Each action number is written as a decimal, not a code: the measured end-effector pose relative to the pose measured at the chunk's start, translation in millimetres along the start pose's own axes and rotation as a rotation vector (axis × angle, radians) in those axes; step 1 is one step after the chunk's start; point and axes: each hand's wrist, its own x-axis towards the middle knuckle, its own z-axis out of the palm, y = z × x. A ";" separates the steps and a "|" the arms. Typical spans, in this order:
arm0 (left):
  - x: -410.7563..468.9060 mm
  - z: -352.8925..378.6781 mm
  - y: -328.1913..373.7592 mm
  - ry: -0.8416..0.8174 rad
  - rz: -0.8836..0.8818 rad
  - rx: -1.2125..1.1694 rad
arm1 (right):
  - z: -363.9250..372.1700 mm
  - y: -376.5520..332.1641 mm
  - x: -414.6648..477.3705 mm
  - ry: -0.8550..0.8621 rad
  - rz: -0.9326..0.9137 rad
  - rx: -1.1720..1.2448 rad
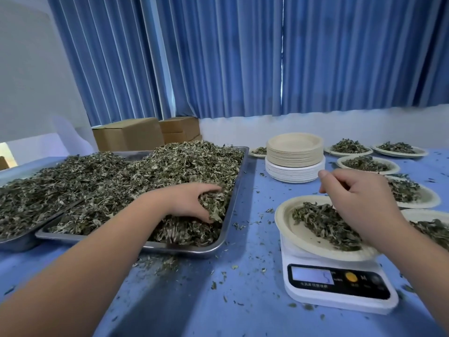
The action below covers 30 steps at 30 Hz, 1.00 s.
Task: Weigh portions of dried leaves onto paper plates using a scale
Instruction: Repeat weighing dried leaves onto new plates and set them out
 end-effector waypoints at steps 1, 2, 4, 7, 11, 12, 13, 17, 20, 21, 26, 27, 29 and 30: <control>-3.5 -3.5 5.1 0.005 0.007 0.022 | -0.8 0.6 -0.2 -0.001 0.002 0.001; -7.1 -6.9 9.3 0.021 0.001 0.062 | -1.5 0.9 -0.4 0.002 0.002 0.004; -13.9 -12.8 17.1 0.079 -0.014 0.148 | -2.9 1.0 -0.6 0.016 0.003 0.018; -22.7 -12.3 28.2 0.266 0.029 0.139 | -5.1 1.8 -0.7 0.027 0.012 0.036; -23.4 11.5 40.9 0.454 0.071 0.092 | -8.2 6.1 -3.5 0.042 -0.012 0.022; -21.8 19.5 43.1 0.453 0.059 0.142 | -8.7 8.0 -4.4 0.048 -0.016 0.020; -19.5 27.1 44.2 0.434 0.044 0.198 | -9.4 10.0 -5.3 0.054 -0.023 0.013; -18.2 36.9 40.1 0.326 -0.026 0.242 | -11.7 16.8 -6.3 0.088 -0.045 -0.013; -21.2 37.9 30.7 0.334 -0.040 0.259 | -13.1 19.7 -6.4 0.105 -0.046 -0.007; -21.9 39.5 27.6 0.337 -0.051 0.272 | -13.3 20.3 -6.4 0.104 -0.047 -0.011; -20.5 46.7 18.3 0.371 -0.056 0.252 | -13.9 24.6 -7.6 0.083 -0.036 -0.044; -20.3 47.2 18.1 0.381 -0.049 0.224 | -14.2 24.9 -8.1 0.084 -0.033 -0.046; -19.9 49.0 18.6 0.417 -0.029 0.165 | -15.0 25.4 -8.6 0.089 -0.025 -0.038; -19.5 50.1 19.0 0.438 -0.018 0.136 | -15.8 25.5 -9.0 0.093 -0.025 -0.037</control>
